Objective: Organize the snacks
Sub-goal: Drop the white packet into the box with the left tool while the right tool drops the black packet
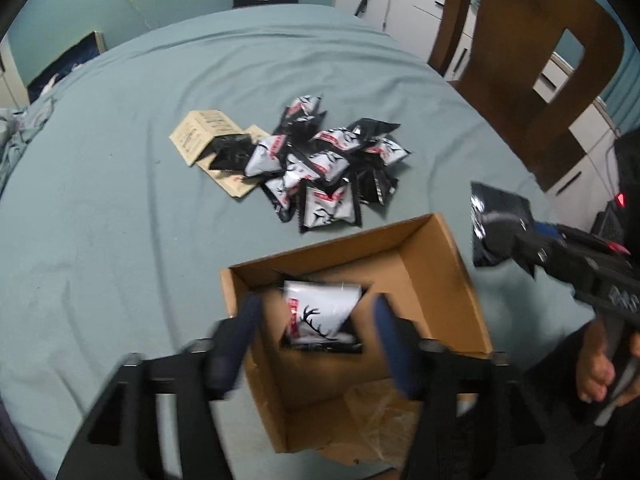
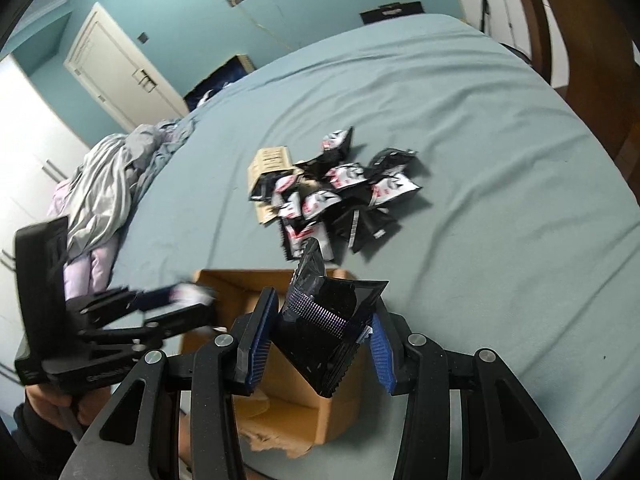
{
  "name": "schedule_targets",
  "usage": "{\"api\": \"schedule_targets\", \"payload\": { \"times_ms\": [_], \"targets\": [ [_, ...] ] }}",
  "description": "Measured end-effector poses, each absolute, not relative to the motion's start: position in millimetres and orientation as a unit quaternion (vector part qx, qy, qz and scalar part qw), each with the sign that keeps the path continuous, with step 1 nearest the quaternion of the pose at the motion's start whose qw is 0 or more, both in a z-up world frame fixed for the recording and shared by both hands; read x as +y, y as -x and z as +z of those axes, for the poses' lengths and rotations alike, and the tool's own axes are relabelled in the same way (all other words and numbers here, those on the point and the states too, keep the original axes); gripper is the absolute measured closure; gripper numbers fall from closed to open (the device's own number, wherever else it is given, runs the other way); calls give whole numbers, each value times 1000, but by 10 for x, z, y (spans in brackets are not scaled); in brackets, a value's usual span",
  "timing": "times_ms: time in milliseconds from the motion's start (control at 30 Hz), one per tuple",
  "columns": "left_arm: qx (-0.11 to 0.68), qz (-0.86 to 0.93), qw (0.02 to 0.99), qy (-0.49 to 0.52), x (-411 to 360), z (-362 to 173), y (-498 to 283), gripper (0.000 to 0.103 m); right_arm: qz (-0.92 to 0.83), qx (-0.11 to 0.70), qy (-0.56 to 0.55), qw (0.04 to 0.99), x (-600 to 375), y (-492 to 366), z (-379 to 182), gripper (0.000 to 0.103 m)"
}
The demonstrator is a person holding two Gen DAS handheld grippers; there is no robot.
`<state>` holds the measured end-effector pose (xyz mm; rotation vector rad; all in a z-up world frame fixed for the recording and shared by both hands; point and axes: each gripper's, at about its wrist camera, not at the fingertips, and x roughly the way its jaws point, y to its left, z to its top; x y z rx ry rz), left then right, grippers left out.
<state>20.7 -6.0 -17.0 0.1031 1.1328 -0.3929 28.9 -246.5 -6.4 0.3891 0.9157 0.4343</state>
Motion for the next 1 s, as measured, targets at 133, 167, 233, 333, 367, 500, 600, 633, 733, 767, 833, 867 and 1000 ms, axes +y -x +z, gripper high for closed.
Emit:
{"api": "schedule_targets", "payload": {
  "times_ms": [133,167,233,333,367,500,600,633,733,767,833,867,1000],
  "targets": [
    [526,-150,836,-42,70,-150,-254,22,224,433,-145,861,-2312,-239,-54,61],
    [523,-141,839,-42,108,-154,-262,21,227,433,-136,862,-2268,-241,-57,61],
    [523,-122,842,-48,167,-187,-279,21,228,439,-112,862,-2175,-235,-76,61],
    [527,-91,843,-65,236,-227,-304,21,231,440,-88,863,-2069,-229,-77,61],
    [527,-87,843,-65,249,-229,-307,21,234,439,-84,864,-2051,-235,-71,61],
    [524,-83,846,-60,275,-209,-316,21,236,443,-77,862,-2002,-236,-86,60],
    [524,-78,846,-66,274,-221,-316,21,240,450,-76,857,-1964,-241,-107,58],
    [525,-76,845,-66,275,-227,-317,21,241,451,-78,856,-1956,-243,-108,58],
    [529,-77,843,-61,283,-232,-325,21,245,450,-89,854,-1956,-233,-97,53],
    [529,-76,843,-59,288,-227,-325,21,244,447,-95,855,-1963,-229,-96,52],
    [527,-75,844,-60,289,-215,-326,21,236,442,-105,859,-1984,-220,-105,39],
    [526,-73,845,-61,287,-210,-326,21,229,439,-111,861,-1998,-211,-116,30],
    [524,-72,847,-63,275,-204,-323,21,209,436,-121,867,-2040,-213,-130,26]
  ]
}}
